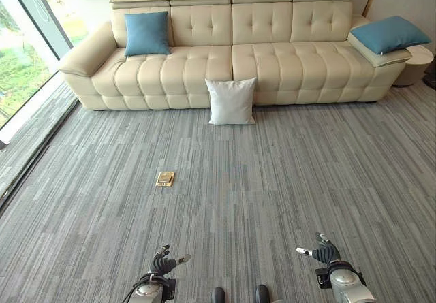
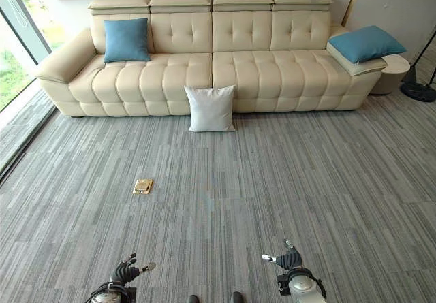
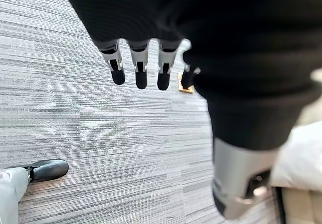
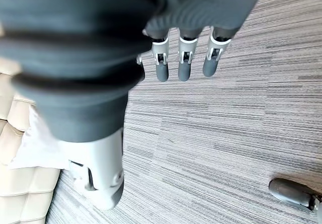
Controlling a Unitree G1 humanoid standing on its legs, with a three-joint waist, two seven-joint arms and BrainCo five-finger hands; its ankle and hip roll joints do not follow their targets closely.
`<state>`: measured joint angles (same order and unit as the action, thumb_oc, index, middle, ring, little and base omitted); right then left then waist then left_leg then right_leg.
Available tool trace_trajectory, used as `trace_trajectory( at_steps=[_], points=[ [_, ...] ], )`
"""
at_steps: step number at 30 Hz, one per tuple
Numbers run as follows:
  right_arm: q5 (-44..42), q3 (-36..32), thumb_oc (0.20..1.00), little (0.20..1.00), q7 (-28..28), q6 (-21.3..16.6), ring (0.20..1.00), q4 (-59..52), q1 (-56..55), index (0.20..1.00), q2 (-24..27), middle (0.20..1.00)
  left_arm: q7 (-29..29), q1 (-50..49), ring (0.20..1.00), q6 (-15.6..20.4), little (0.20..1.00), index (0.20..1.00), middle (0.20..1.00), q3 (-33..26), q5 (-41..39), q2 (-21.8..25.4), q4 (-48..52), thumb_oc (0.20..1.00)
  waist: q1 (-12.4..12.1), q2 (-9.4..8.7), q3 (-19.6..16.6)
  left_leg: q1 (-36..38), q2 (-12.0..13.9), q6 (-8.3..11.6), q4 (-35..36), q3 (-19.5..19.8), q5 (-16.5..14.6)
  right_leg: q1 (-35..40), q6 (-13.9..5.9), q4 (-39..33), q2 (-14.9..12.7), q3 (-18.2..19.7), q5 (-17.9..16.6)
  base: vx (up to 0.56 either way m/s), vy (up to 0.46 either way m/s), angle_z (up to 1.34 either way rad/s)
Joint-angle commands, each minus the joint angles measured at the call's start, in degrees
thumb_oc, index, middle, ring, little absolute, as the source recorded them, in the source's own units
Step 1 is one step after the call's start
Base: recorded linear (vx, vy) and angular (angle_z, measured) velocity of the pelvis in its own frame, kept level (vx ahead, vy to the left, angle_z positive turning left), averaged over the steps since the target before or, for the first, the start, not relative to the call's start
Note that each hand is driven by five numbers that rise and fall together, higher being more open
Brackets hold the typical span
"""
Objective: Pick up all the scattered cushions and arrange them neatly on the sofa.
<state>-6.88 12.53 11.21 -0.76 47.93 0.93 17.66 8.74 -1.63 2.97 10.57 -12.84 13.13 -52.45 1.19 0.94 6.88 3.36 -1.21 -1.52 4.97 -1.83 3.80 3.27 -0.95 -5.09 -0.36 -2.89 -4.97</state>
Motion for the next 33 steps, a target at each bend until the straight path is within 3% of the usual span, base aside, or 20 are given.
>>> trace_trajectory(
  at_steps=[1,33],
  points=[
    [-1.1,0.4,1.0,1.0,1.1,-1.1,1.0,2.1,2.3,1.0,-0.7,1.0,1.3,4.5,1.0,1.1,1.0,1.0,1.0,-0.5,0.5,0.9,-2.5,1.0,0.1,-1.51,-0.8,2.7,2.9,3.64,0.0,2.2,-5.7,3.0,-5.08,0.1,-3.9,0.7,7.1,0.0,0.0,0.0],
    [-2.5,0.8,1.0,1.0,0.5,-1.3,1.0,6.0,1.9,1.0,-1.3,1.0,1.2,4.0,1.0,0.8,1.0,1.0,1.0,0.8,1.2,0.1,-3.5,1.0,-0.2,-1.45,-0.6,2.8,2.8,3.66,0.0,2.5,-5.9,3.4,-5.2,0.1,-4.0,-0.1,7.3,0.0,0.0,0.01]
  ],
)
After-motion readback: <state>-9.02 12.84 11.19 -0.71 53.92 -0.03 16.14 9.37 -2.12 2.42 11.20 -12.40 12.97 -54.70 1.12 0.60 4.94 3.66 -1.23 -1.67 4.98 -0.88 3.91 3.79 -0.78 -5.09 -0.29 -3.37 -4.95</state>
